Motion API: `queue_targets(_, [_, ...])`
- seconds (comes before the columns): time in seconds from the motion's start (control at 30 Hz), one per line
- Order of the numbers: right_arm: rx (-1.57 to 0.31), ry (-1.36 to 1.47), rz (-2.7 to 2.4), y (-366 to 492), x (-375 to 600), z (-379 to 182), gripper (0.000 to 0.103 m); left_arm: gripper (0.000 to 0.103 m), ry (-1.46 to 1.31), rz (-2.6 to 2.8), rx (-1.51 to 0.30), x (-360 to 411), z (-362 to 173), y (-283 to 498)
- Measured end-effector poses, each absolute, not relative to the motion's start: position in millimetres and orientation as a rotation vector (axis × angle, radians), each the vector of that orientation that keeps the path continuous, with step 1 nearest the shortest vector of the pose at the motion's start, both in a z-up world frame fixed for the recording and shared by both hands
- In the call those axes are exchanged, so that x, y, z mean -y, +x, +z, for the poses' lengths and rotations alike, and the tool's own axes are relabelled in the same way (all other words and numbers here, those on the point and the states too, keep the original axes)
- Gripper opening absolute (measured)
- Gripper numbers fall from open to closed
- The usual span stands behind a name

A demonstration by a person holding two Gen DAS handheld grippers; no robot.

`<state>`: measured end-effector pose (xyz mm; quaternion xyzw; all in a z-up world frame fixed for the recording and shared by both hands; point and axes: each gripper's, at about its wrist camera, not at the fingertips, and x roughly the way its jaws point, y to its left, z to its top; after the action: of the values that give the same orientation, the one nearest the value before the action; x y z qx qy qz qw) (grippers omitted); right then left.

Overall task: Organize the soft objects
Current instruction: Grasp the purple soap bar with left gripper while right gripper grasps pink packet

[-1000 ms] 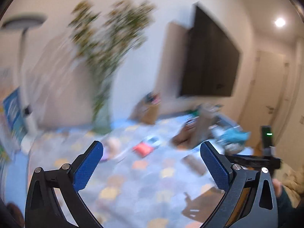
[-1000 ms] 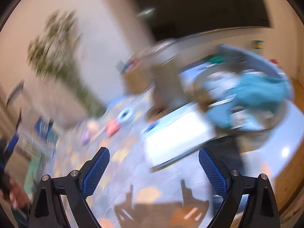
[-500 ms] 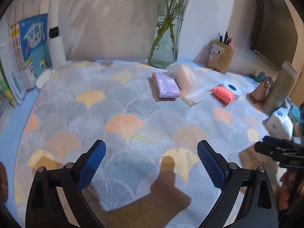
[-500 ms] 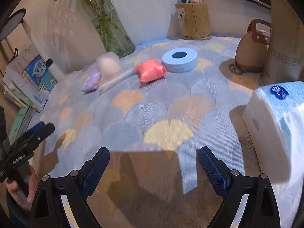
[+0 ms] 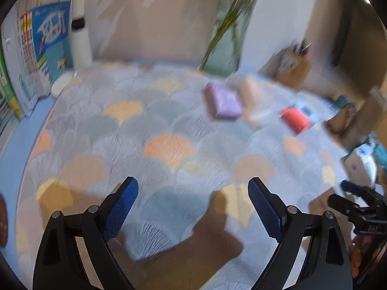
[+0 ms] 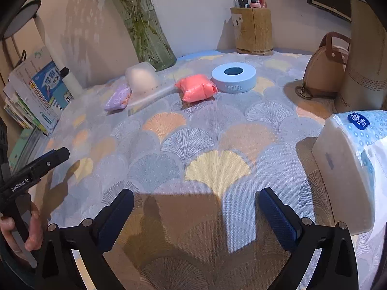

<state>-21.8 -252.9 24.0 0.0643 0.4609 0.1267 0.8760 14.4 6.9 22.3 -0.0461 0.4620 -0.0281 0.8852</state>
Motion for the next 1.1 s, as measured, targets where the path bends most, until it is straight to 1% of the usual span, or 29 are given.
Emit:
queue_targets(0.03, [-0.969, 0.118, 0.261, -21, 251, 24, 0.103, 0.088, -0.063, -0.018, -1.032, -5, 20, 19])
queue_targets(0.07, [-0.984, 0.088, 0.259, -20, 247, 23, 0.103, 0.074, -0.046, 0.005, -1.077, -5, 23, 21])
queue_targets(0.1, [-1.005, 0.054, 0.261, -19, 244, 22, 0.103, 0.073, -0.065, -0.021, -1.077, -6, 31, 22])
queue_targets(0.2, [-1.09, -0.109, 0.279, -14, 230, 20, 0.103, 0.075, -0.125, -0.112, -1.026, -6, 63, 30])
queue_targets(0.3, [-1.198, -0.064, 0.256, 8, 230, 23, 0.103, 0.075, -0.054, -0.141, -0.958, 14, 79, 56])
queue_targets(0.33, [-1.2, -0.02, 0.253, 17, 233, 26, 0.103, 0.075, -0.043, -0.151, -0.951, 21, 77, 68])
queue_targets(0.37, [-1.176, 0.066, 0.26, 28, 240, 30, 0.103, 0.075, -0.043, -0.158, -0.955, 24, 73, 78])
queue_targets(0.47, [-1.099, 0.259, 0.276, 53, 260, 36, 0.094, 0.075, -0.052, -0.134, -0.957, 29, 52, 112])
queue_targets(0.5, [-1.085, 0.287, 0.272, 61, 264, 36, 0.091, 0.075, -0.063, -0.131, -0.957, 29, 44, 122])
queue_targets(0.57, [-1.068, 0.336, 0.275, 77, 270, 32, 0.09, 0.074, -0.099, -0.148, -0.967, 28, 33, 136])
queue_targets(0.63, [-1.059, 0.357, 0.276, 88, 269, 30, 0.09, 0.074, -0.133, -0.173, -0.97, 27, 24, 145])
queue_targets(0.73, [-1.023, 0.317, 0.27, 102, 265, 30, 0.089, 0.074, -0.131, -0.183, -0.959, 28, 18, 150])
queue_targets(0.83, [-1.009, 0.277, 0.259, 117, 256, 29, 0.085, 0.073, -0.127, -0.173, -0.942, 30, 17, 152])
queue_targets(0.9, [-0.995, 0.27, 0.257, 127, 251, 28, 0.082, 0.069, -0.14, -0.166, -0.932, 28, 17, 152])
queue_targets(0.93, [-0.993, 0.271, 0.264, 129, 248, 28, 0.079, 0.068, -0.144, -0.164, -0.93, 27, 17, 153])
queue_targets(1.0, [-0.977, 0.234, 0.252, 128, 239, 27, 0.068, 0.063, -0.145, -0.158, -0.924, 26, 17, 153])
queue_targets(1.03, [-0.969, 0.195, 0.235, 128, 234, 26, 0.065, 0.062, -0.142, -0.156, -0.921, 25, 17, 153])
queue_targets(1.07, [-0.959, 0.152, 0.214, 125, 229, 25, 0.059, 0.057, -0.139, -0.153, -0.92, 25, 17, 153])
queue_targets(1.1, [-0.953, 0.12, 0.203, 123, 225, 26, 0.051, 0.05, -0.131, -0.148, -0.918, 26, 16, 153])
